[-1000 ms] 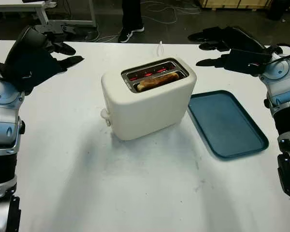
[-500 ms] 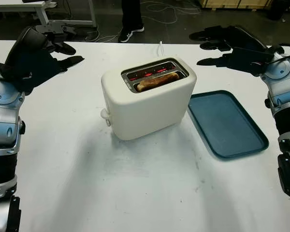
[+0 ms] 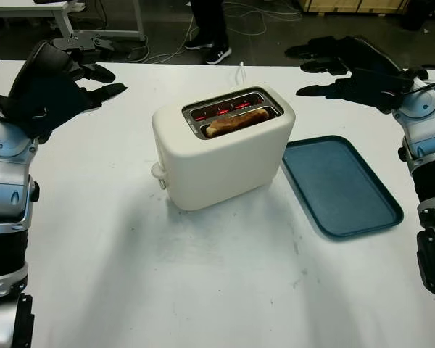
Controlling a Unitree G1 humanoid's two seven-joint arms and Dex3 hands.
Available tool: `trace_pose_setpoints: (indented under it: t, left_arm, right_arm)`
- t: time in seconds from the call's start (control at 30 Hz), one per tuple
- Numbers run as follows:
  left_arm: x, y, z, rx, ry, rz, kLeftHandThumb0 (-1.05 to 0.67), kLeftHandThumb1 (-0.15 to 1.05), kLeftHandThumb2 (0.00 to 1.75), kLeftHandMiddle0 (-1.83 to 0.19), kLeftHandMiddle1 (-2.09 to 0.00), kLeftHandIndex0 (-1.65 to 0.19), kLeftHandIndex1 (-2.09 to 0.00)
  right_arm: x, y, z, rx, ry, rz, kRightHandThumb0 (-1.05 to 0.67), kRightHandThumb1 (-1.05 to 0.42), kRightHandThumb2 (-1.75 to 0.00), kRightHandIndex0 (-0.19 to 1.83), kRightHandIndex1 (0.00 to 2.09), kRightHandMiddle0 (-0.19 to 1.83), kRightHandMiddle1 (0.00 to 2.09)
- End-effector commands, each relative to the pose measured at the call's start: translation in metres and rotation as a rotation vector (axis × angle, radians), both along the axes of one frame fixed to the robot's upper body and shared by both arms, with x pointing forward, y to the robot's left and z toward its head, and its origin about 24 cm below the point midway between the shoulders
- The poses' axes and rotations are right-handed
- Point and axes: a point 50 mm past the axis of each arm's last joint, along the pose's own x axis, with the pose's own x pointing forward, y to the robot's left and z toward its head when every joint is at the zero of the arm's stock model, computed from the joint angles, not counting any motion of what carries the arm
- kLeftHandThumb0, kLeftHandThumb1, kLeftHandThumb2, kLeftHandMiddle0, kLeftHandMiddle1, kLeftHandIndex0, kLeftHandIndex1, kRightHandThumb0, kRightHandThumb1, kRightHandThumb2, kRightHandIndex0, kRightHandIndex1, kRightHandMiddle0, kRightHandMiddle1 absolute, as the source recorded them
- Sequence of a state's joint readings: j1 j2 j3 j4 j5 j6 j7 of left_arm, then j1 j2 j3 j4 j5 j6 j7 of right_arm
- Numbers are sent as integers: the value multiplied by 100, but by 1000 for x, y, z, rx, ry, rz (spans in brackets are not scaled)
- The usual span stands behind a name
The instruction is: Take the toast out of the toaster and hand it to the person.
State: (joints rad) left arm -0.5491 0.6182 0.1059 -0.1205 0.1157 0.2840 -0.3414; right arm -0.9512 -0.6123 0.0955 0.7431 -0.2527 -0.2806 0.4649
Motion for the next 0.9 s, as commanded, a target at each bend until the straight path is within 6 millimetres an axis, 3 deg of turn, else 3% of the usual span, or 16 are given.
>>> trace_pose_setpoints:
  t: [0.0, 0.3, 0.53, 0.87]
  left_arm:
    - [-1, 1, 4, 13, -21, 12, -35, 92, 13, -37, -93, -57, -38]
    - [-8, 0, 14, 26, -55, 12, -31, 92, 16, -36, -90, -56, -37]
    - [-4, 0, 13, 6, -47, 20, -29, 92, 19, -34, -88, -54, -36]
    - [-3, 4, 11, 41, -70, 28, -40, 92, 18, -40, -89, -58, -38]
  right_arm:
    - [-2, -1, 2, -13, -20, 0, -48, -92, -1, 57, 2, 54, 1]
    - [-13, -8, 14, -18, -53, 10, -42, -92, -4, 54, 2, 51, 1]
    - [-11, -6, 17, 11, -21, -3, -40, -92, -4, 50, 0, 49, 0]
    - [-8, -1, 17, 5, -27, 18, -38, -91, -1, 56, 3, 52, 2]
